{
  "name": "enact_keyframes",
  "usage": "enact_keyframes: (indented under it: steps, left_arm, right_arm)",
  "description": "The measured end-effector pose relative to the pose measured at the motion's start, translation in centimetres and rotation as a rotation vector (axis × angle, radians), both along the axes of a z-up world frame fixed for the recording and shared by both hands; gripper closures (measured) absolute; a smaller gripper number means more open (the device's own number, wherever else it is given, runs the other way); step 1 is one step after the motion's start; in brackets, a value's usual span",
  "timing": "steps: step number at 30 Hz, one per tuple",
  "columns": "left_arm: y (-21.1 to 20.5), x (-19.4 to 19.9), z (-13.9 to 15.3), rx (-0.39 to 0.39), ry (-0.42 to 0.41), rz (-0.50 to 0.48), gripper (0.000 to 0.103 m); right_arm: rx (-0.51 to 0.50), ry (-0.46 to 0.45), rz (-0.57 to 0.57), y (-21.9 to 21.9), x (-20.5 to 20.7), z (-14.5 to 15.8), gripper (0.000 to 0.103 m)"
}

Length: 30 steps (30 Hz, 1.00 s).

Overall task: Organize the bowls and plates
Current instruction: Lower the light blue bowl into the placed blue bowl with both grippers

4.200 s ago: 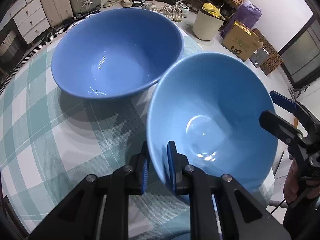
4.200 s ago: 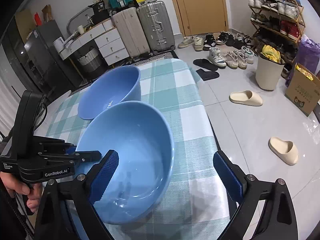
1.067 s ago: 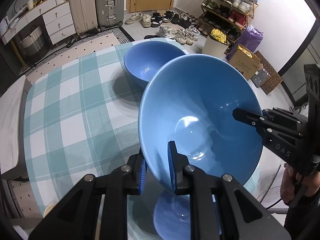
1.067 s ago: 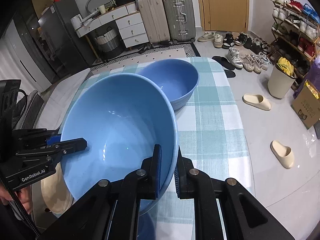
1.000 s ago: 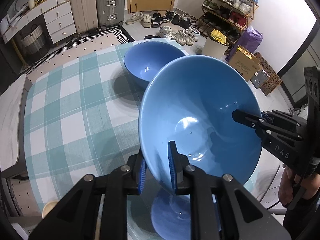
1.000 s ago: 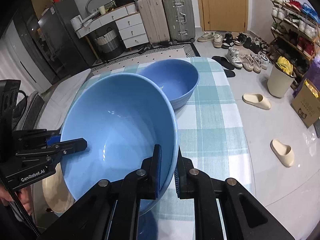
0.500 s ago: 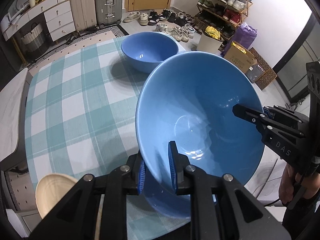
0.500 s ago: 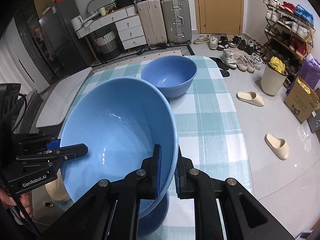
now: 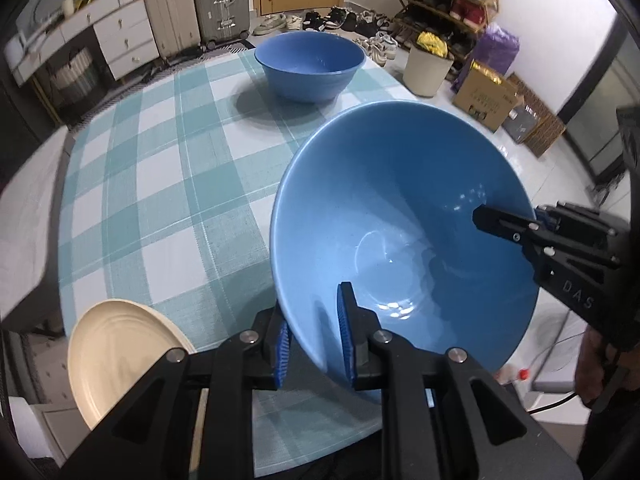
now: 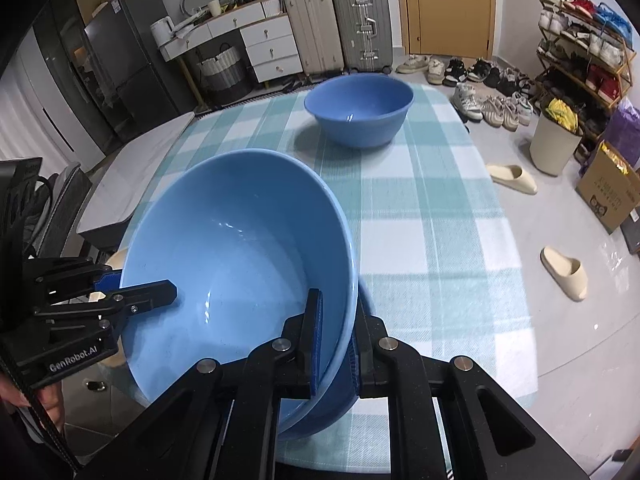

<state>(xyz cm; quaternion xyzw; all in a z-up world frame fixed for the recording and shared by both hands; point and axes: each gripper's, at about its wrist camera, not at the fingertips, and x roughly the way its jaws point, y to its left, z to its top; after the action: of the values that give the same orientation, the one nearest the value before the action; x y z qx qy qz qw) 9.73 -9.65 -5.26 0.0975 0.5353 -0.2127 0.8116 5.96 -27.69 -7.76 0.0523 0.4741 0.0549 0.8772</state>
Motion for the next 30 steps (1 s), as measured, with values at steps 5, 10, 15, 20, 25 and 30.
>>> enact_keyframes:
  steps: [5,10,15,20,25,30]
  left_arm:
    - [-0.1,-0.2,-1.4,0.030,0.015,-0.007,0.082]
    - [-0.5,-0.5,-2.7,0.059,0.023,-0.014,0.082]
    - [-1.1,-1.0,-3.6,0.109,0.015,-0.027,0.081]
    - [-1.4,-1.1,-4.4,0.121,0.023,-0.042,0.081]
    - [-1.4,-1.0,-5.0,0.126,0.022,-0.036,0.081]
    - [-1.4,-0.8,-5.4,0.119,0.029,-0.034,0.081]
  right_arm:
    - [0.011,0.012,-0.004,0.1,-0.3,-1.4,0.092]
    - [0.000,0.016,-0.008,0.0,-0.4,-2.2,0.092]
    - [-0.011,0.016,-0.005,0.0,-0.8,-2.6,0.092]
    - [-0.026,0.017,-0.007,-0.1,-0.8,-2.9,0.092]
    - [-0.035,0.019,-0.003,0.1,-0.8,-3.1,0.091]
    - [-0.039,0.018,0.000,0.1,-0.8,-3.3,0.091]
